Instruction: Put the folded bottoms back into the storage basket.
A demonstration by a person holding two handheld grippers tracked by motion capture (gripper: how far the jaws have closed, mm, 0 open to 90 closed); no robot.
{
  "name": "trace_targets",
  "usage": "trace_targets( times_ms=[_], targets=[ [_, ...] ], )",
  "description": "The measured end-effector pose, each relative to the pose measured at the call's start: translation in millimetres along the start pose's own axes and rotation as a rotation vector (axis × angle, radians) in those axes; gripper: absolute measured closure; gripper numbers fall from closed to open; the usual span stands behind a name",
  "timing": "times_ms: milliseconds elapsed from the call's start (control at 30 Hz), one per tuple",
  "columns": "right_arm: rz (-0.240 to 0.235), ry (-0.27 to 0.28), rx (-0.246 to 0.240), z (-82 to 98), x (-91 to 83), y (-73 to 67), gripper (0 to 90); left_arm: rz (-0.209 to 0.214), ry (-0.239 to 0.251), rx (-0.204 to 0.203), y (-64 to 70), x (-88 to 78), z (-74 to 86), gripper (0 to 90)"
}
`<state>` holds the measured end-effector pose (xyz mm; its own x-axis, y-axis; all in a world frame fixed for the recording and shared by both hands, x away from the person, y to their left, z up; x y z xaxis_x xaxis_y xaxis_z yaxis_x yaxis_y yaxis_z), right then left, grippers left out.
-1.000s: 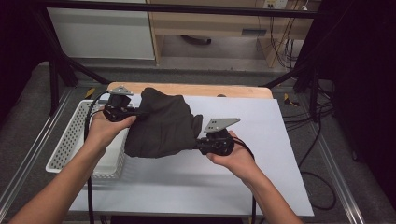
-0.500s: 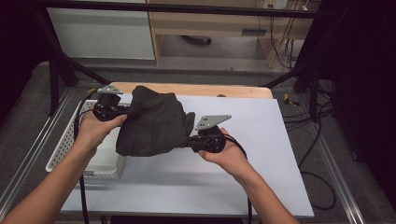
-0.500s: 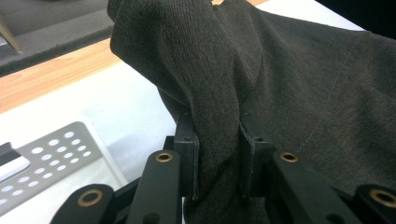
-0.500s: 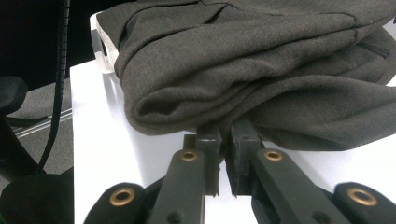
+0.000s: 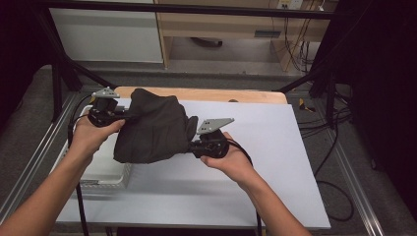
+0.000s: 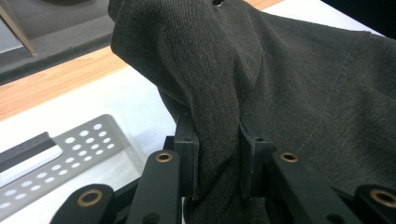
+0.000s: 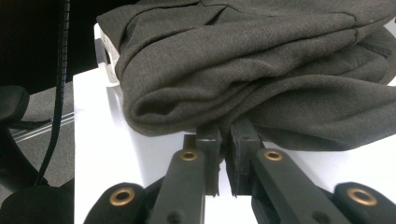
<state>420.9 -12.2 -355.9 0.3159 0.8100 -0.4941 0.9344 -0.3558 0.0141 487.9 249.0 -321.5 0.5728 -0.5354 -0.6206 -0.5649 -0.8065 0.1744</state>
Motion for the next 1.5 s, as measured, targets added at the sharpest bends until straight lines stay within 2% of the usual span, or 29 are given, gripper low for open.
trace_targets(
  times_ms=[233, 933, 1500],
  targets=[
    [-0.013, 0.001, -0.015, -10.1, 8.7, -1.7, 85.1, -0.014, 0.008, -0.008, -9.1, -8.4, 2.3, 72.3],
    [-0.049, 0.01, -0.02, -27.6, 41.3, -9.4, 85.1, -0.053, 0.026, -0.027, -36.3, -29.3, 12.1, 72.3],
    [-0.063, 0.02, -0.023, -37.0, 60.4, -12.3, 85.1, -0.074, 0.035, -0.046, -51.6, -38.8, 18.0, 72.3]
  ],
)
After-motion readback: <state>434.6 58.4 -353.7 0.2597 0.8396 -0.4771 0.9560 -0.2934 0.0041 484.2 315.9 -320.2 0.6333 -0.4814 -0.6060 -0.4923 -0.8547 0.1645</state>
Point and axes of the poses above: each handheld gripper's, and its own axes: x roughly forward along the jaws, z roughly out of its underside, y roughly to its right, the point moved 5 cm from there along x, roughly forward along the jaws, and after that the axes turned 8 degrees about -x, right-handed, at the moved point
